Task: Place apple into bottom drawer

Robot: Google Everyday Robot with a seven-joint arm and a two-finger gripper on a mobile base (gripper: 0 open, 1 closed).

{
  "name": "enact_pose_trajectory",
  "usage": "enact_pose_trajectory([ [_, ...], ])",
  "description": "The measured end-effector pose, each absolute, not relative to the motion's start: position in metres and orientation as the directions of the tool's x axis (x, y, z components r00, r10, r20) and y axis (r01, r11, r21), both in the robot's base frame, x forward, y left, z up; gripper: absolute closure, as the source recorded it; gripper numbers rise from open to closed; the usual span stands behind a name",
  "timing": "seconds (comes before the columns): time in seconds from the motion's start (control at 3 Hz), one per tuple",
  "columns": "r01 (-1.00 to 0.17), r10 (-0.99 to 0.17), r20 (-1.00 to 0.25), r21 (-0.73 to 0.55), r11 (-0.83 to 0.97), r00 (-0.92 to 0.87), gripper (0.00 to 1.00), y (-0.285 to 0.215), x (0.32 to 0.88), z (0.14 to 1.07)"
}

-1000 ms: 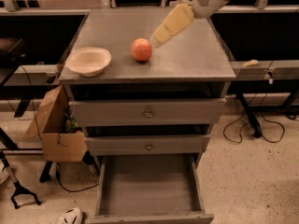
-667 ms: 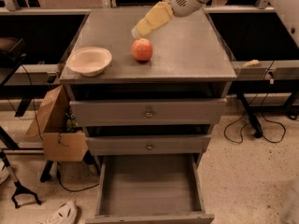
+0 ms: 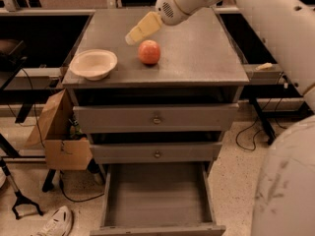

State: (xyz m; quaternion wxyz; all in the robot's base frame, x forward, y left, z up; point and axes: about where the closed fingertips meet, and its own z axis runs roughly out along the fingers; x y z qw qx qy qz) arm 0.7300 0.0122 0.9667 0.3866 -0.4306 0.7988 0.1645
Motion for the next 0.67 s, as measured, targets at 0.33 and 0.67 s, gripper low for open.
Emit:
enact_pose_trajectory([
  [0.33, -0.793, -0.588, -0.735, -0.113, 0.599, -0.339, 0.0, 0.024, 0.752, 0.948],
  [0.67, -0.774, -0.594, -0.717, -0.123, 0.622, -0.364, 0.0, 0.027, 0.775, 0.927],
])
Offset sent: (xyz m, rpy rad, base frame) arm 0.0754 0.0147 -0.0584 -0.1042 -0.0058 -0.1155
